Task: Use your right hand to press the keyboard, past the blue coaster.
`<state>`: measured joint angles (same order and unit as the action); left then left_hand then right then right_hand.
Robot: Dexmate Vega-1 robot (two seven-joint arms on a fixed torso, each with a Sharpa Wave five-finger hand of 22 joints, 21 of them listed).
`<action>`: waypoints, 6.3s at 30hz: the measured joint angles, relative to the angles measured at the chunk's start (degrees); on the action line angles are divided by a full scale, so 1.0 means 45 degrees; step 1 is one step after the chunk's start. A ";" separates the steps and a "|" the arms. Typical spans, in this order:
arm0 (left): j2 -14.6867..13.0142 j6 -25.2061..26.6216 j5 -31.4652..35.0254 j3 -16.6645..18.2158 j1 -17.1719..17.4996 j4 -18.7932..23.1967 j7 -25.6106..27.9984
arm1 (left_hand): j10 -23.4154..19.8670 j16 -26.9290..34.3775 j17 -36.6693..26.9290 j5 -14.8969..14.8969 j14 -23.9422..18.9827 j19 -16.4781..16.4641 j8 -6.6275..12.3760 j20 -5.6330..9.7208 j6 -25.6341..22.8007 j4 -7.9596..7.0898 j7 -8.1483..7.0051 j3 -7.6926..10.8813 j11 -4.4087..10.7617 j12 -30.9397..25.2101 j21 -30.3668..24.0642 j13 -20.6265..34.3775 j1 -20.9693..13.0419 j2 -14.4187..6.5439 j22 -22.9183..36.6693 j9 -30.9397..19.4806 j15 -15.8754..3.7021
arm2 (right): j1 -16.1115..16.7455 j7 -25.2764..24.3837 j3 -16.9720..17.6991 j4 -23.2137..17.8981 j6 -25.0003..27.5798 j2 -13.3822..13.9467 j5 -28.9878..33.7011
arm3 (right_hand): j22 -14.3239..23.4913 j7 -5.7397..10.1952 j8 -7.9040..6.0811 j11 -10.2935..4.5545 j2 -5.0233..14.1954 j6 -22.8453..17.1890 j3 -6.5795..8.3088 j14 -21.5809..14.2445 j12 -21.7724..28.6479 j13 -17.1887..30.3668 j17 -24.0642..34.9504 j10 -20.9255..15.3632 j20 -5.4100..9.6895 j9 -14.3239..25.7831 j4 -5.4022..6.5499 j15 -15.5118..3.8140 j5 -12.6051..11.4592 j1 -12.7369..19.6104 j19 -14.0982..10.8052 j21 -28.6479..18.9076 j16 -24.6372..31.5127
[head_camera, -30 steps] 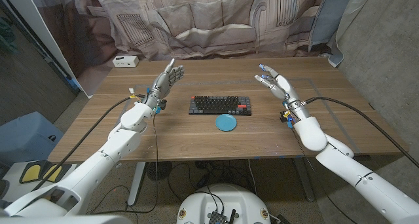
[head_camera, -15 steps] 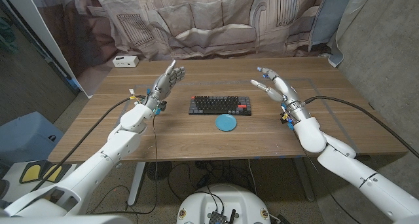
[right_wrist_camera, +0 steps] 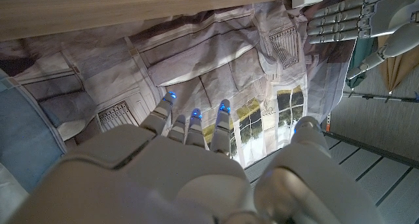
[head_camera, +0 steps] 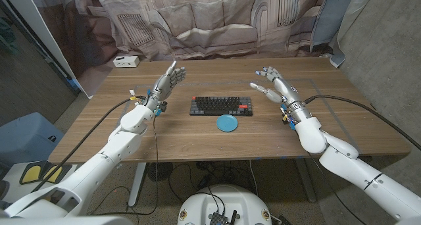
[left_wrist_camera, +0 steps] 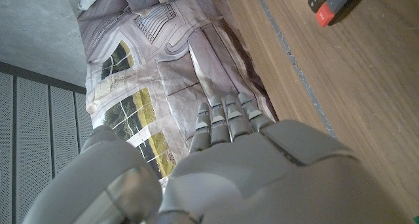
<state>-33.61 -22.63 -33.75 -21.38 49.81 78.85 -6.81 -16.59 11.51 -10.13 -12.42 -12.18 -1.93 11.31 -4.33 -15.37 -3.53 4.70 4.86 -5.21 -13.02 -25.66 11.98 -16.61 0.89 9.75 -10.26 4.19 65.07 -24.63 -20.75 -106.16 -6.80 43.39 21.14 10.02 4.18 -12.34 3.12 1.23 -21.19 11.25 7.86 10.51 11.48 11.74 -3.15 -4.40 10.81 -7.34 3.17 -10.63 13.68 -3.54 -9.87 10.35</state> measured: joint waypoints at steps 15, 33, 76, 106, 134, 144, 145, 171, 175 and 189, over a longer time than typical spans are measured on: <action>0.0140 0.0035 -0.0017 -0.0074 -0.0049 -0.0185 0.0022 | 0.0119 -0.0063 -0.0002 0.0099 0.0119 0.0038 0.0000 -0.0175 0.0002 0.0031 0.0001 0.0031 -0.0022 0.0073 0.0179 0.0001 -0.0066 -0.0067 -0.0001 0.0001 -0.0026 | -0.0111 0.0247 -0.0355 -0.0793 0.1189 0.0573 0.0461 | 0.0036 0.0489 0.0000 -0.0439 0.0377 -0.1178 0.0010 0.0470 -0.0073 0.0001 0.0089 0.1939 0.0324 -0.0036 0.0235 -0.0388 0.0000 -0.0247 0.2130 -0.0002 0.0063; 0.0293 -0.0062 -0.0034 -0.0156 -0.0119 -0.0328 -0.0074 | 0.0186 -0.0062 -0.0002 0.0099 0.0118 0.0038 0.0000 -0.0175 0.0003 0.0030 0.0001 0.0031 0.0047 0.0072 0.0291 -0.0060 -0.0066 -0.0066 -0.0002 0.0001 -0.0025 | -0.0325 0.1088 -0.0807 -0.1588 0.2784 0.1152 0.1301 | 0.0058 0.0574 0.0000 -0.0584 0.0180 -0.1368 -0.0215 0.0468 -0.0072 0.0001 0.0147 0.2301 0.0363 -0.0035 0.0352 -0.0388 0.0000 -0.0777 0.2862 -0.0004 0.0063; 0.0306 0.0228 -0.0167 -0.0209 -0.0234 -0.0197 -0.0157 | 0.0185 -0.0110 -0.0032 0.0099 0.0252 -0.0077 0.0000 -0.0243 -0.0113 0.0083 -0.0114 -0.0022 0.0045 0.0070 0.0576 -0.0056 -0.0066 -0.0066 -0.0003 0.0002 -0.0026 | -0.1358 0.3094 -0.2434 -0.2015 0.5025 0.1387 0.2028 | 0.0055 0.0756 0.0001 -0.0626 0.0718 -0.2004 0.0124 0.0462 0.0115 0.0001 0.0113 0.2480 0.0337 -0.0032 0.0121 -0.0293 0.0000 -0.0572 0.2968 -0.0113 0.0162; 0.0088 0.0477 -0.0131 -0.0140 0.0067 0.0260 0.0122 | 0.0171 -0.0109 -0.0030 0.0099 0.0251 -0.0076 0.0000 -0.0243 -0.0371 0.0082 -0.0001 -0.0022 0.0059 0.0069 0.0772 -0.0055 -0.0153 -0.0153 -0.0003 0.0002 -0.0026 | -0.2412 0.5250 -0.3440 -0.2583 0.6807 0.1282 0.2298 | 0.0053 0.0757 0.0349 -0.0489 0.0803 -0.1031 0.0228 0.0462 0.0064 0.0001 0.0114 0.2799 0.0339 0.0000 0.0017 -0.0294 0.0077 -0.0486 0.2968 -0.0112 0.0173; -0.0107 0.0347 -0.0103 0.0080 0.0376 0.0562 0.0379 | 0.0070 -0.0109 0.0004 0.0099 0.0251 -0.0142 0.0000 -0.0177 -0.0634 0.0139 0.0139 0.0035 0.0159 0.0061 0.0959 -0.0054 -0.0148 -0.0286 -0.0003 0.0002 -0.0025 | -0.3323 0.6398 -0.4390 -0.2306 0.7661 0.1103 0.2462 | 0.0053 0.0759 0.0287 -0.0557 0.0854 -0.0915 0.0279 0.0462 0.0065 0.0027 0.0146 0.2865 0.0340 -0.0002 0.0069 -0.0294 0.0105 -0.0538 0.2967 -0.0111 0.0174; -0.0118 0.0347 -0.0074 0.0076 0.0321 0.0613 0.0343 | 0.0070 -0.0109 0.0003 0.0172 0.0251 -0.0204 0.0000 -0.0115 -0.0634 0.0191 0.0139 -0.0020 0.0159 0.0061 0.1067 -0.0119 -0.0149 -0.0285 -0.0003 0.0002 -0.0025 | -0.3569 0.6660 -0.4649 -0.2052 0.7873 0.0958 0.2484 | 0.0053 0.0803 0.0196 -0.0557 0.0894 -0.1142 0.0279 0.0462 0.0065 0.0026 0.0145 0.2865 0.0340 -0.0003 0.0069 -0.0294 0.0105 -0.0577 0.2967 -0.0172 0.0174; -0.0117 0.0347 -0.0060 0.0067 0.0303 0.0616 0.0338 | 0.0070 -0.0109 0.0003 0.0172 0.0250 -0.0204 0.0000 -0.0116 -0.0634 0.0191 0.0139 -0.0020 0.0159 0.0061 0.1067 -0.0119 -0.0149 -0.0285 -0.0003 0.0003 -0.0025 | -0.3596 0.6690 -0.4682 -0.2026 0.7912 0.0953 0.2485 | 0.0053 0.0803 0.0193 -0.0557 0.0926 -0.1232 0.0279 0.0461 0.0065 0.0026 0.0144 0.2865 0.0340 -0.0003 0.0069 -0.0294 0.0105 -0.0610 0.2967 -0.0172 0.0173; 0.0022 0.0419 0.0020 -0.0062 0.0095 0.0490 0.0312 | 0.0118 -0.0109 -0.0001 0.0170 0.0251 -0.0260 0.0000 -0.0059 -0.0633 0.0190 0.0139 -0.0020 0.0111 0.0061 0.1205 -0.0117 -0.0217 -0.0352 -0.0004 0.0003 -0.0025 | -0.4068 0.6970 -0.5243 -0.1571 0.8484 0.0786 0.2910 | 0.0052 0.0869 0.0050 -0.0674 0.0884 -0.1708 0.0325 0.0461 0.0257 0.0024 0.0143 0.2884 0.0340 -0.0005 0.0116 -0.0294 0.0105 -0.0752 0.2967 -0.0330 0.0359; 0.0036 0.0419 0.0021 -0.0064 0.0070 0.0442 0.0313 | 0.0118 -0.0109 -0.0001 0.0170 0.0251 -0.0260 0.0000 -0.0059 -0.0633 0.0189 0.0139 -0.0020 0.0111 0.0061 0.1205 -0.0116 -0.0217 -0.0352 -0.0003 0.0002 -0.0025 | -0.4139 0.6969 -0.5308 -0.1455 0.8363 0.0766 0.2920 | 0.0052 0.0870 0.0049 -0.0673 0.0885 -0.1801 0.0325 0.0461 0.0257 0.0024 0.0142 0.2884 0.0340 -0.0005 0.0116 -0.0294 0.0105 -0.0744 0.2967 -0.0366 0.0359; 0.0136 0.0414 0.0010 -0.0114 -0.0099 0.0195 0.0235 | 0.0118 -0.0109 -0.0001 0.0170 0.0250 -0.0260 0.0000 -0.0060 -0.0633 0.0230 0.0139 -0.0062 0.0112 0.0061 0.1326 -0.0115 -0.0217 -0.0352 -0.0004 0.0002 -0.0025 | -0.4278 0.6972 -0.5441 -0.1227 0.8339 0.0669 0.3014 | 0.0053 0.0943 0.0024 -0.0673 0.0884 -0.2089 0.0325 0.0415 0.0311 0.0024 0.0142 0.2884 0.0268 -0.0006 0.0116 -0.0248 0.0105 -0.0742 0.3040 -0.0366 0.0432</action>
<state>-33.00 -20.77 -33.70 -21.89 49.37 79.73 -5.75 -16.06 11.02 -10.14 -11.66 -11.05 -3.10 11.31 -4.59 -18.21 -2.49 5.32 4.58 -4.71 -12.75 -19.69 11.46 -17.58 -0.69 9.73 -10.25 4.08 45.82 6.74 -45.24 -111.68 30.72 46.40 34.70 10.26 8.42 -12.23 0.10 5.21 -30.59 12.71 9.72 11.91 11.59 12.38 9.83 -3.20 10.78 -6.82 2.06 -10.16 10.34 10.14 -11.52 12.30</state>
